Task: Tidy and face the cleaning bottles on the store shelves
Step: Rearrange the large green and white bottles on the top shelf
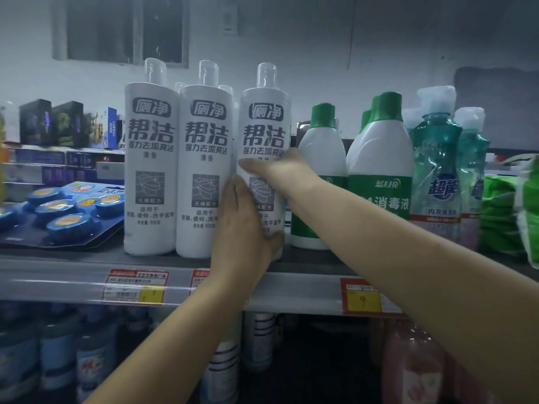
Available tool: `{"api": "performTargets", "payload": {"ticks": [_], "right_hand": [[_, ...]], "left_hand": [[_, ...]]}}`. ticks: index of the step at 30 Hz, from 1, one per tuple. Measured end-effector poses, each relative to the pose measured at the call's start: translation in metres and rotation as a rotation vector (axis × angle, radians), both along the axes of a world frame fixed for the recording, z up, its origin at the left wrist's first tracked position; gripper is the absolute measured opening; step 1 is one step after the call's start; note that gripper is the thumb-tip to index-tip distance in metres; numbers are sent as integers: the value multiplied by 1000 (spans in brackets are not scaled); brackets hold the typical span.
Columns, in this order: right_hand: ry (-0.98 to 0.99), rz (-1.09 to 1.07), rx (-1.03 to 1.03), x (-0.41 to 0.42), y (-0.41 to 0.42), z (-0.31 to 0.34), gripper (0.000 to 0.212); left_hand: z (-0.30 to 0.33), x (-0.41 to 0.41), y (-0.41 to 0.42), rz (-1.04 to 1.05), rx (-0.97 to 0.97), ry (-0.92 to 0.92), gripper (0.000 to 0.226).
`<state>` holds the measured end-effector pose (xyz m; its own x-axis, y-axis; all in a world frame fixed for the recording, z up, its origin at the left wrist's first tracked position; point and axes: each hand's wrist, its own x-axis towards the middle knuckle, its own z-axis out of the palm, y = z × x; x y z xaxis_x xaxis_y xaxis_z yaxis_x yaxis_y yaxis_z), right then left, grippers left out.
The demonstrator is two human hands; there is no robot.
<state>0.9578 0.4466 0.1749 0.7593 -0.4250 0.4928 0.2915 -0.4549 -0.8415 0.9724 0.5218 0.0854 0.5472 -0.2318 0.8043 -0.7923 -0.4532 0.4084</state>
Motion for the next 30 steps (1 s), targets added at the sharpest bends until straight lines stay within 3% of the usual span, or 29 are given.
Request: {"api": "performTargets", "payload": {"ticks": [5, 8, 11, 13, 16, 24, 30], "right_hand": [[9, -20, -43, 3, -3, -2, 50], [-73, -77, -103, 3, 1, -1, 61], [-201, -282, -330, -3, 7, 8, 69], [-255, -351, -492, -8, 10, 13, 76], [-256, -355, -571, -11, 15, 20, 84], [-244, -354, -591, -9, 17, 25, 81], [-235, -352, -627, -12, 15, 26, 79]], "left_hand": [[0, 0, 4, -29, 37, -23, 98], [-3, 3, 17, -5, -9, -175, 74], [-1, 12, 32, 117, -156, -271, 59], [2, 21, 39, 170, -168, -158, 64], [3, 28, 41, 201, -99, 7, 81], [18, 29, 34, 365, -47, 6, 96], [26, 26, 37, 363, -8, 29, 100]]}}
